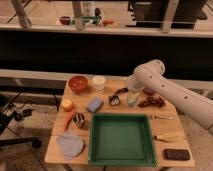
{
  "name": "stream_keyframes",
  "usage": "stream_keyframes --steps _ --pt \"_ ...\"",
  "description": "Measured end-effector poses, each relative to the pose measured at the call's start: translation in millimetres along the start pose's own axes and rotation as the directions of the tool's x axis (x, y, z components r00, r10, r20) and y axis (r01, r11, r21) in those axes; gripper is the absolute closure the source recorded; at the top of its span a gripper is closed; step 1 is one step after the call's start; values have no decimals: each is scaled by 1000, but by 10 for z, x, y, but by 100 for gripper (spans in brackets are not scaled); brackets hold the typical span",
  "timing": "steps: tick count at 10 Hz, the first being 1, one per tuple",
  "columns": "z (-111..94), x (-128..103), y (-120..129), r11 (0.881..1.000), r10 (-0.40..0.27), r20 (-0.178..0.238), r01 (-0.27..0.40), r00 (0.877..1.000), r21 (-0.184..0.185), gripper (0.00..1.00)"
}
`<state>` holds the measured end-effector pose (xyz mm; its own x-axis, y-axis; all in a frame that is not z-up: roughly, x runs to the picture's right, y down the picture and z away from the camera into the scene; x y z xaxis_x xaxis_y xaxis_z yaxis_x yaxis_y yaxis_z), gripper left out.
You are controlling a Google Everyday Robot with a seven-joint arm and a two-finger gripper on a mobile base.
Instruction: Place brush in table surface
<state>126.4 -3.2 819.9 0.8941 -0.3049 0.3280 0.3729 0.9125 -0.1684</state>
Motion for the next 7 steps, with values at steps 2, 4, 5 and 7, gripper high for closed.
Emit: stream_keyframes --steps 2,4,5,7 --pt "138 83 -102 1000 -16 -6 16 1000 23 20" --pt "284 183 -153 999 -20 -12 20 1000 27 20" --pt "279 186 -152 999 -19 -12 19 1000 28 20" --pt "275 205 -137 1000 -15 -13 16 1000 27 20"
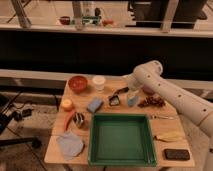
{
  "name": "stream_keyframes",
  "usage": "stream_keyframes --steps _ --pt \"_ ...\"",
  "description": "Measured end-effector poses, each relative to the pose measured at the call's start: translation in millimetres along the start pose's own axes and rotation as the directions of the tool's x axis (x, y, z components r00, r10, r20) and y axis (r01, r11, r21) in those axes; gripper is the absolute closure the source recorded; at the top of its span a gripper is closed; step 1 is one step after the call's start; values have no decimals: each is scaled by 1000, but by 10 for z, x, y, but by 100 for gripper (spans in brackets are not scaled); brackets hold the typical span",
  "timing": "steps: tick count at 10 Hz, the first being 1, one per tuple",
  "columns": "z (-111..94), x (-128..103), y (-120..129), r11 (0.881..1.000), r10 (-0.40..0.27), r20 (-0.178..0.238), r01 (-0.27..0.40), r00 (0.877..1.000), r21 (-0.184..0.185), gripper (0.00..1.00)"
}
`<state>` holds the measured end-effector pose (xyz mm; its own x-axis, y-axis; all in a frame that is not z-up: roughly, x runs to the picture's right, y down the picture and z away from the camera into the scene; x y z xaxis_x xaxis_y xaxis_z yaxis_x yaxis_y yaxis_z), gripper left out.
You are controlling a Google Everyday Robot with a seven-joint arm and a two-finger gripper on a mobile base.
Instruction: Place brush in table surface
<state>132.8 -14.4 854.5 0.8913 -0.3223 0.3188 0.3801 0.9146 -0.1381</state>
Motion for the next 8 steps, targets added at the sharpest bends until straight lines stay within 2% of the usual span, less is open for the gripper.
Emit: stream_keyframes --steps 2,4,6,8 --pt "6 -15 -8 1000 -3 1 3 1000 0 20" --pt "32 -23 -104 1000 -13 -9 13 1000 24 20" --pt "121 -85 -317 998 -25 -8 25 1000 54 20" --pt "139 -49 -395 997 -25 -16 26 1000 72 20"
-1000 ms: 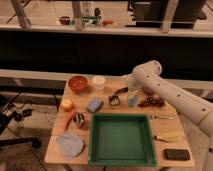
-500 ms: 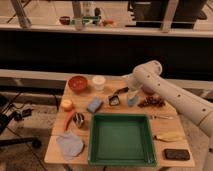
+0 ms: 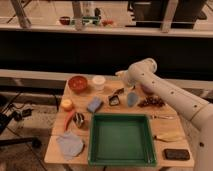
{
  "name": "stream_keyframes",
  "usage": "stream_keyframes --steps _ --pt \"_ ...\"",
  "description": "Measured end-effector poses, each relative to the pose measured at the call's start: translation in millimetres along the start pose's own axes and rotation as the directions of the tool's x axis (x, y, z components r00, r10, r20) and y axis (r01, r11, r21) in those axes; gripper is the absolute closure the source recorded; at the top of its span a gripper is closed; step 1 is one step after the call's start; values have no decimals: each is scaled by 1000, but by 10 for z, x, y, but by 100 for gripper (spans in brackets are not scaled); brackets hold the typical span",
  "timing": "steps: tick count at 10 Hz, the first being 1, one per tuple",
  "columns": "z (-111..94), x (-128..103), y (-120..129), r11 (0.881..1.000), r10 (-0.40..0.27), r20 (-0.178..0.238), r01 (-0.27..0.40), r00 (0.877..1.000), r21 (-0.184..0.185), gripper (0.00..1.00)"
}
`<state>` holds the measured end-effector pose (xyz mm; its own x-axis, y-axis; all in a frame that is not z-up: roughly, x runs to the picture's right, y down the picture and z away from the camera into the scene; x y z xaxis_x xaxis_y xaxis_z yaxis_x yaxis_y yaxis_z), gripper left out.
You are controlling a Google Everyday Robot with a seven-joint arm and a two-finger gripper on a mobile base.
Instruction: Place brush in table surface
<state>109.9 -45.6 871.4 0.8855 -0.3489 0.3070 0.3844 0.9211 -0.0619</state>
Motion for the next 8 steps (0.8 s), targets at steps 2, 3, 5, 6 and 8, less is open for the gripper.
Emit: stream_keyframes --steps 2,3,5,6,8 --pt "90 -2 -88 1000 -4 -1 4 1000 13 20" --pt "136 4 -100 1000 -4 -2 4 1000 14 20" --pt "215 49 -91 1000 3 -11 -3 1000 17 20" --pt "249 49 -84 1000 5 -11 -5 1000 18 20" --pt "336 39 -91 1000 5 -10 -5 1000 23 20"
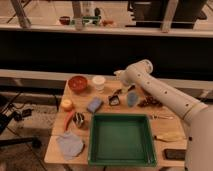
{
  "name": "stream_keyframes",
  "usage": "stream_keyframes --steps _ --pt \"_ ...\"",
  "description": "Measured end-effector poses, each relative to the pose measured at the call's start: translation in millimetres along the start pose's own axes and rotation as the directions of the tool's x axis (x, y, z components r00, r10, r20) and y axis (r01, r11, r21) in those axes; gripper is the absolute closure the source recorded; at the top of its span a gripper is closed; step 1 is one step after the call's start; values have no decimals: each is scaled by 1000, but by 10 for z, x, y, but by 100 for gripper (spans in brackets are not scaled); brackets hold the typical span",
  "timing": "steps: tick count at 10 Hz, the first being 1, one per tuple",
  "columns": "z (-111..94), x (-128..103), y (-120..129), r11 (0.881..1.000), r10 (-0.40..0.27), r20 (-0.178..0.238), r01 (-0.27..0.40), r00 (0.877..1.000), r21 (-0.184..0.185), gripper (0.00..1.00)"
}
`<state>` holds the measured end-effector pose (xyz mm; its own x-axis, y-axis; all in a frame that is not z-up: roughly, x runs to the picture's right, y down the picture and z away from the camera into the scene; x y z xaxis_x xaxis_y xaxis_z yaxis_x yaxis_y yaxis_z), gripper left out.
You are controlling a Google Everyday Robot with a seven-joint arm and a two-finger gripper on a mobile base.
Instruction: Place brush in table surface
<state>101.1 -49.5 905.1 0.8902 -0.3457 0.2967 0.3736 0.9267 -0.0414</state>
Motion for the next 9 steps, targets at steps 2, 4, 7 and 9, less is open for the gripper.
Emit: stream_keyframes --steps 2,4,7,9 --pt "61 8 -15 1000 2 -1 -2 1000 5 20" --pt "142 -1 -61 1000 0 -2 0 1000 10 20" --pt "294 42 -74 1000 3 -9 -3 1000 10 20" --pt "387 63 -37 1000 3 -12 -3 1000 3 20"
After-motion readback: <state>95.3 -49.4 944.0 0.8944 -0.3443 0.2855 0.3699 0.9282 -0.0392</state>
